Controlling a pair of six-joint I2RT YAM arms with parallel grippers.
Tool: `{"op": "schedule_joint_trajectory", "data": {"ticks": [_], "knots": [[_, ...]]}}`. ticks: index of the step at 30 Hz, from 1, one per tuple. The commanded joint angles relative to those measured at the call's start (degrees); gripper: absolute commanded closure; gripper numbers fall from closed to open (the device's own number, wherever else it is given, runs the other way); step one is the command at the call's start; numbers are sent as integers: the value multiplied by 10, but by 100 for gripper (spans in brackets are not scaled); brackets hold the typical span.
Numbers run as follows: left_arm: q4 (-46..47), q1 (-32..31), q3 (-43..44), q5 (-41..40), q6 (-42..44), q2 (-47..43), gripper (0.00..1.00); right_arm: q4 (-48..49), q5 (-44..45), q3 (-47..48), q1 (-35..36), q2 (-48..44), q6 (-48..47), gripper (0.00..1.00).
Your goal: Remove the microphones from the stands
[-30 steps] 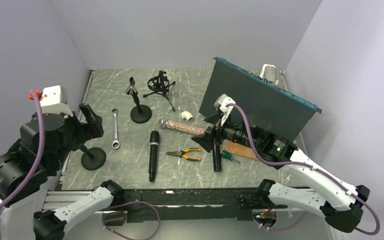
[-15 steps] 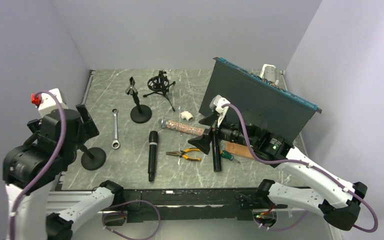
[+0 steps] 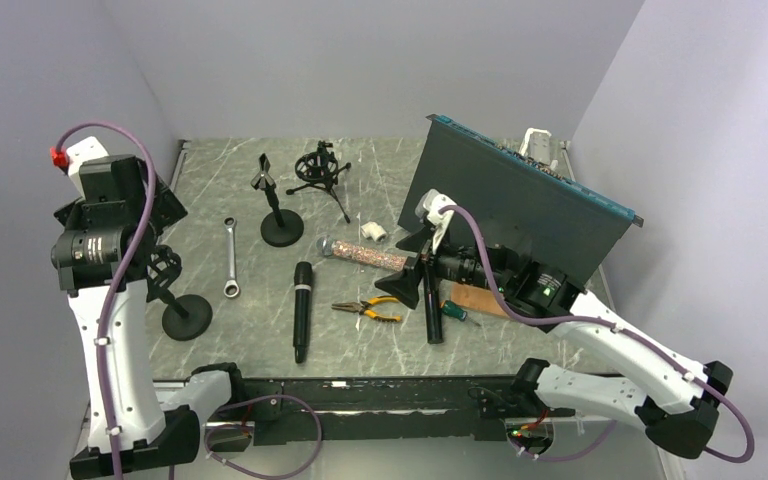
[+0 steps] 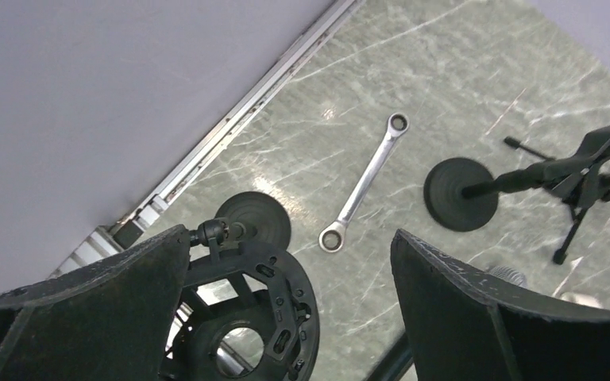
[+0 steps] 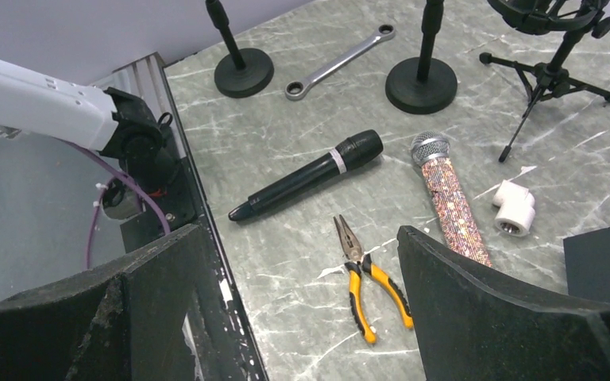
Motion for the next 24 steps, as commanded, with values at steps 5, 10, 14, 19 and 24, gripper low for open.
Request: {"op": "schedule_joint_trajectory", "data": {"ticks": [5,10,14,19,24], "knots": [[45,5,-12,-48,-109,-6,9,-39,-21,85,-1,51,12,5],[-3,5,-16,-101,-207,-2,14,-58,-33,122,0,102,42,5],[7,5,-47,-136,-213,-7,18,-49,-38,136,-1,137,80,6],[7,6,-77,-150,-218,5,35,6,-30,108,0,146,123,5],[-5,6,-72,-168,-221,12,51,-4,-24,116,0,167,133,5]]}}
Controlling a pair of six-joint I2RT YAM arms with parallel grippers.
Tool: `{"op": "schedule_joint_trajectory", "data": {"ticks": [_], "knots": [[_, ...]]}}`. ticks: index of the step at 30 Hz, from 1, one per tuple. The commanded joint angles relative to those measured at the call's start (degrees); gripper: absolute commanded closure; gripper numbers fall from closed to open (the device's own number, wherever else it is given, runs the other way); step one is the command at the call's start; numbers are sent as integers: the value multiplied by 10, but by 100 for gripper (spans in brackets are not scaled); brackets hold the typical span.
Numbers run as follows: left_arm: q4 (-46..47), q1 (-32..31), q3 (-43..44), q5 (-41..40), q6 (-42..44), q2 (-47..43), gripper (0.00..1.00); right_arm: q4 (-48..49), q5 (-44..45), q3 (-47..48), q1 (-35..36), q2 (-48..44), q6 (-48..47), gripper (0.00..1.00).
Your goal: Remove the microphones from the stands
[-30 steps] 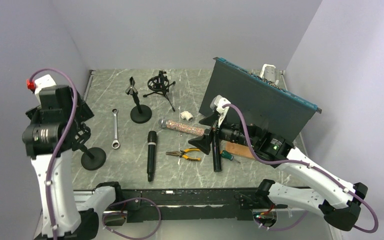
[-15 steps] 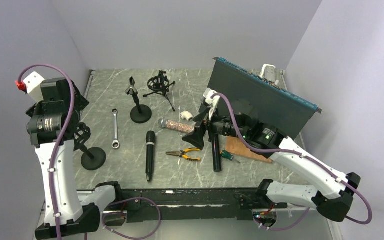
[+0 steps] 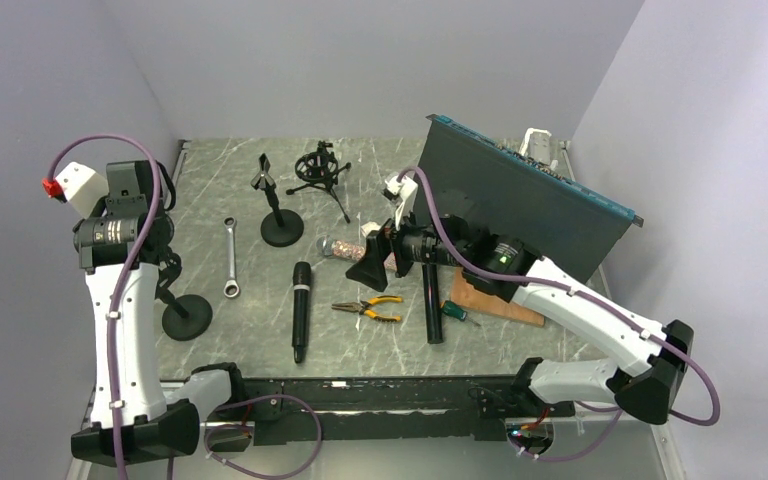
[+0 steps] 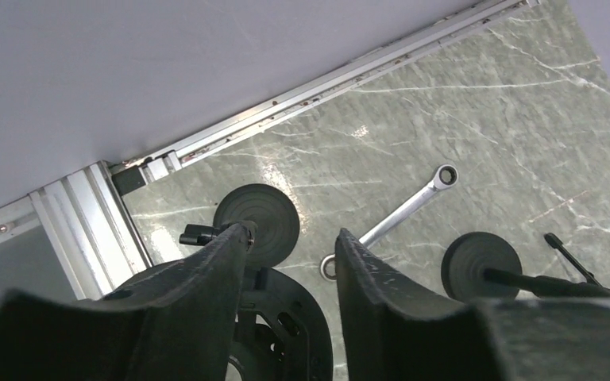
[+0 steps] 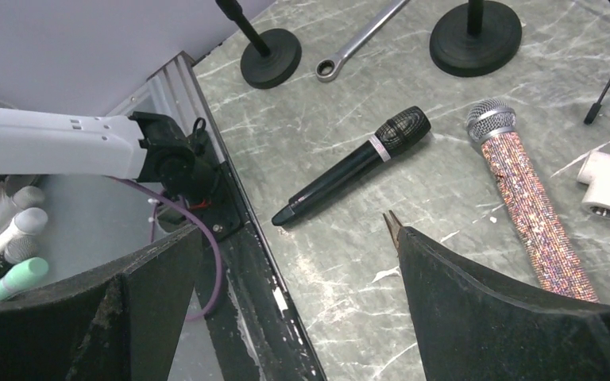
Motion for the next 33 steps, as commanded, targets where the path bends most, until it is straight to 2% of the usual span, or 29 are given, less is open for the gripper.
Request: {"op": "schedule_joint_trajectory", "data": {"ticks": [1,13,20,24,26,30,33], "knots": [[-1,3,5,-31,-9,-6,52,28,5,11,0,14,26,5],[-37,34,-1,4,-39,19,52,38,7,0,1,25,23,5],[2,53,-54,38,-27,-6,52,46,0,-2,0,34,20,5],[45,61,-87,53,1,-13,57,53,-4,0,0,38,20,5],[63,63,-88,50,26,-15,51,56,-6,-1,0,40,21,5],[58,63,-43,48,61,-4,30,59,-15,0,0,49,24,5],[49,63,-4,65,80,-7,21,54,-17,8,1,59,20,5]]}}
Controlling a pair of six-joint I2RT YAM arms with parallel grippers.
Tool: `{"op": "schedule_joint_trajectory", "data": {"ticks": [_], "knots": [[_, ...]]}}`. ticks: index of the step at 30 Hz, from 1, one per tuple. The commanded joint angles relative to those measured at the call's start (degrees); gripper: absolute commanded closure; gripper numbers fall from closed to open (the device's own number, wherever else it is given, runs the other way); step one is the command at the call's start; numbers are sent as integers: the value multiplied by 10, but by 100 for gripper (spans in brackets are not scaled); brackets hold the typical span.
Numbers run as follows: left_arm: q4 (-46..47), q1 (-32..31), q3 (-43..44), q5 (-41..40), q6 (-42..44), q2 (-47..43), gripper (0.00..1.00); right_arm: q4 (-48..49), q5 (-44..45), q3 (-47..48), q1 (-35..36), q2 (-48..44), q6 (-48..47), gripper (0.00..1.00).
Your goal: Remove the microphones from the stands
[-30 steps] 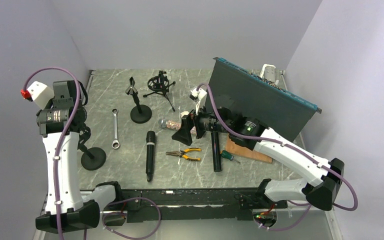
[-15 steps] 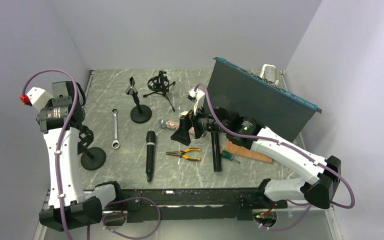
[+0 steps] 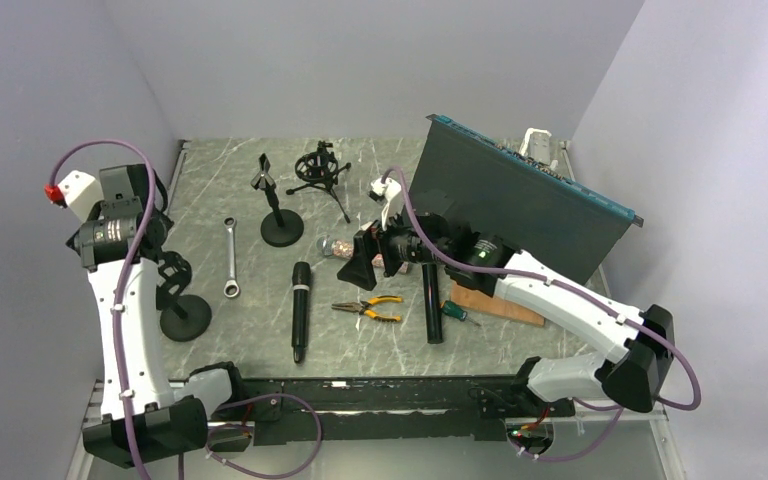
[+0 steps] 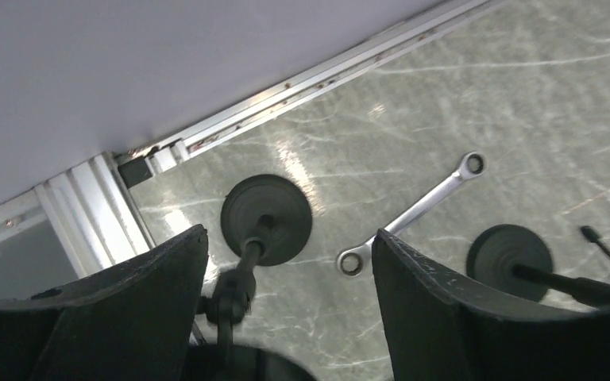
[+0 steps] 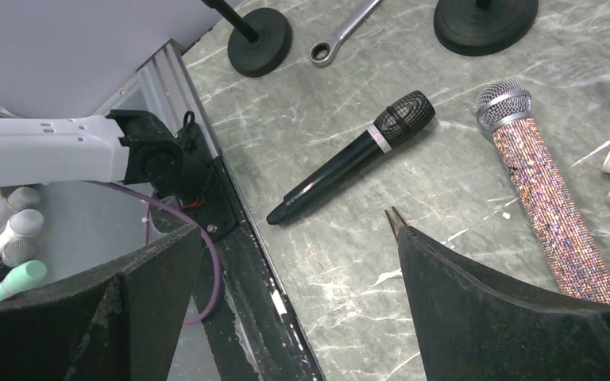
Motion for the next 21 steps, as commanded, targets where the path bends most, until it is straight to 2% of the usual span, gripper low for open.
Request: {"op": "schedule_joint_trajectory", "data": {"ticks": [1,3,6,9,15,21], "knots": [[14,4,66,27,46,-12,19,22,-12,20,1,13,2,5],[2,3,85,42,46,-25,15,19,-14,27,2,18,-1,5],[-31,2,118,47,31,-42,14,22,-17,33,2,26,-3,5],[-43,3,140,65,24,-63,18,23,-23,38,4,35,-3,5],[-61,3,143,105,-4,-81,33,27,-27,42,8,43,3,3],[-74,2,114,67,-11,-71,32,28,-24,40,13,40,6,3]]}}
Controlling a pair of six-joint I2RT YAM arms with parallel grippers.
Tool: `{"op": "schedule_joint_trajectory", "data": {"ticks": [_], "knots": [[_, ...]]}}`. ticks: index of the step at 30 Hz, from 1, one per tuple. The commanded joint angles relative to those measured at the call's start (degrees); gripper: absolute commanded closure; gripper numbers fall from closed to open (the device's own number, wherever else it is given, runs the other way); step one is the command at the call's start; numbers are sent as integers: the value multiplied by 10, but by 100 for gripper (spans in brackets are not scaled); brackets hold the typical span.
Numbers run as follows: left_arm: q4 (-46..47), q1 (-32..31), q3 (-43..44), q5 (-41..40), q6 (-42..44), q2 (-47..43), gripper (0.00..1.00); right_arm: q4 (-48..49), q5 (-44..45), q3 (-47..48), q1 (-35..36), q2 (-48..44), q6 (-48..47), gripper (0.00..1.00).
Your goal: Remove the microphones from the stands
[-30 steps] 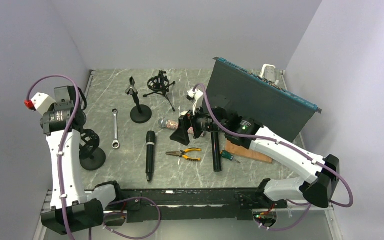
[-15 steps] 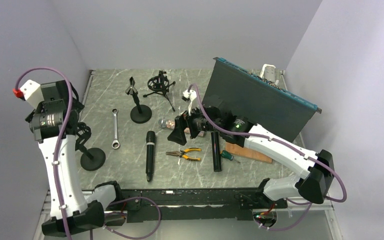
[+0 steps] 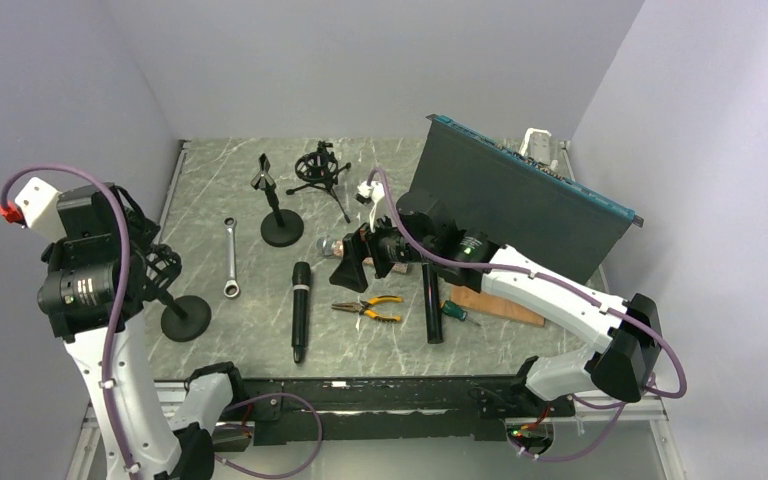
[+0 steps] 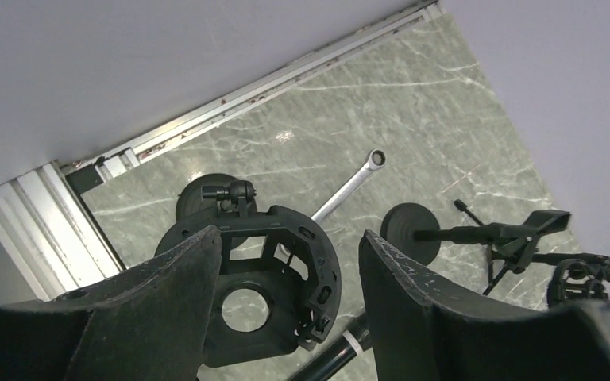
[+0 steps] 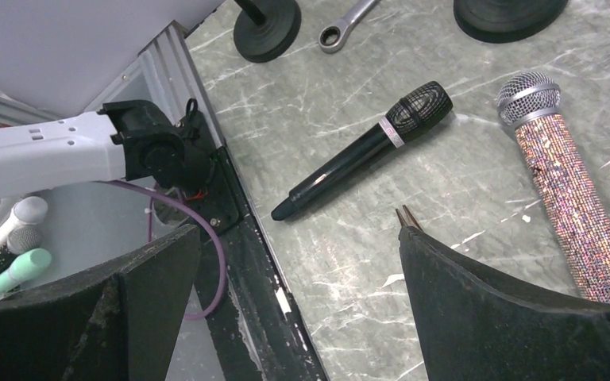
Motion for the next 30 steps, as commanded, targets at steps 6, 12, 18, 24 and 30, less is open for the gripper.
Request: {"op": "schedule_joint_trajectory", "data": {"ticks": [6,12,18,24,30], "knots": [[9,3,-67,-2,-11,12,37,26,-5,24,9,-4,7,2],[14,2,-95,-16,-15,7,39,27,-2,24,12,-2,6,1],[36,3,-139,-44,-5,4,38,28,-5,25,12,3,6,0],[68,3,-143,-52,29,6,31,29,-6,26,13,8,6,0],[30,3,-64,-64,21,27,13,27,-11,38,14,21,4,0]]}}
